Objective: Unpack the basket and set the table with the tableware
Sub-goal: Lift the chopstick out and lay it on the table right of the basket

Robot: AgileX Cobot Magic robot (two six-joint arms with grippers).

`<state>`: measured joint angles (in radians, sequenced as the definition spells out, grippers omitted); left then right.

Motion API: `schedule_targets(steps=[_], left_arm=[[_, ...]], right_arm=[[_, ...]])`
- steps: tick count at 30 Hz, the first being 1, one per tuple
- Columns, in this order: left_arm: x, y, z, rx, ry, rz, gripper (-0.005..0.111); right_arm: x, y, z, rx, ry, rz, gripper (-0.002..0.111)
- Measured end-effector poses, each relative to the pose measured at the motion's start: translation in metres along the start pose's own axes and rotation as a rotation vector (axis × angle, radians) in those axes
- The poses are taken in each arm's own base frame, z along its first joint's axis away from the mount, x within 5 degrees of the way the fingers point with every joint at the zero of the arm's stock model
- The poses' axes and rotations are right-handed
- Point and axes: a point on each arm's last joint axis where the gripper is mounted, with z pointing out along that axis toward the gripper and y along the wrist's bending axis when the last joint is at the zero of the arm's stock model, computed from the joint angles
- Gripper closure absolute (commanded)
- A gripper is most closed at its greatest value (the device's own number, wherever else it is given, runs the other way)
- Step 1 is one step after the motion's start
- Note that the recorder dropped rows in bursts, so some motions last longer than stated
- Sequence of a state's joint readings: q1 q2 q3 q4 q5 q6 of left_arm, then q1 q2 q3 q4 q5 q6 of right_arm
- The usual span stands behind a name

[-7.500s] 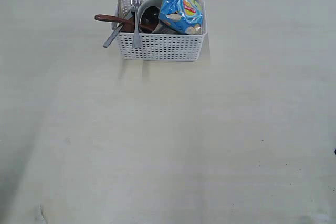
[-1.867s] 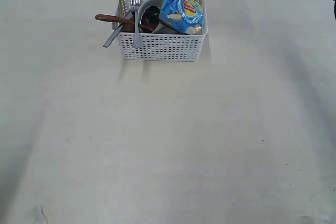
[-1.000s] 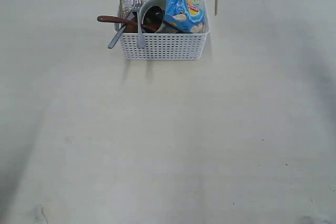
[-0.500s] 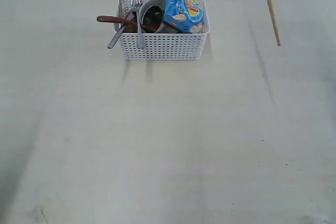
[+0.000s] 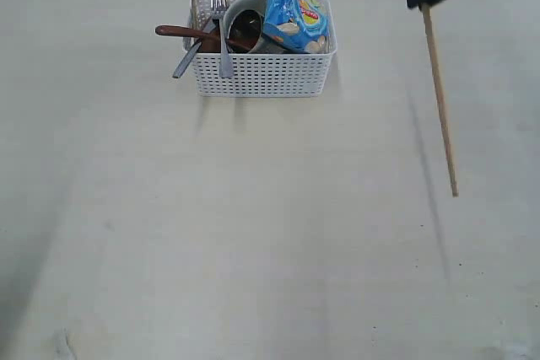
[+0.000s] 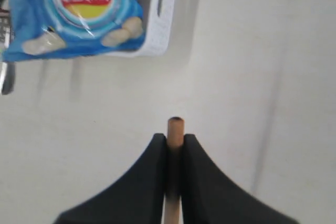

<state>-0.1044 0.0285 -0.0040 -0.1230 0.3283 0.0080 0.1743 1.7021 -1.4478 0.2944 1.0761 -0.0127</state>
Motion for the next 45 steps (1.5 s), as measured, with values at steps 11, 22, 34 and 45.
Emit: schedule_targets(steps=[11,22,34,45], left_arm=[[0.000,0.000,0.000,0.000,0.000,0.000,0.107],[0.000,0.000,0.000,0.000,0.000,0.000,0.107],[0.000,0.000,0.000,0.000,0.000,0.000,0.107],[0.000,0.000,0.000,0.000,0.000,0.000,0.107]], right_arm=[[0.084,-0.010,0.085,0.060,-0.008,0.015,0.109],[0.084,-0.020,0.110,0.088,-0.111,0.019,0.109],[0.074,-0.028,0.158,0.115,-0.041,-0.004,0.109],[0.074,-0.031,0.169,0.119,-0.041,0.014,0.106]])
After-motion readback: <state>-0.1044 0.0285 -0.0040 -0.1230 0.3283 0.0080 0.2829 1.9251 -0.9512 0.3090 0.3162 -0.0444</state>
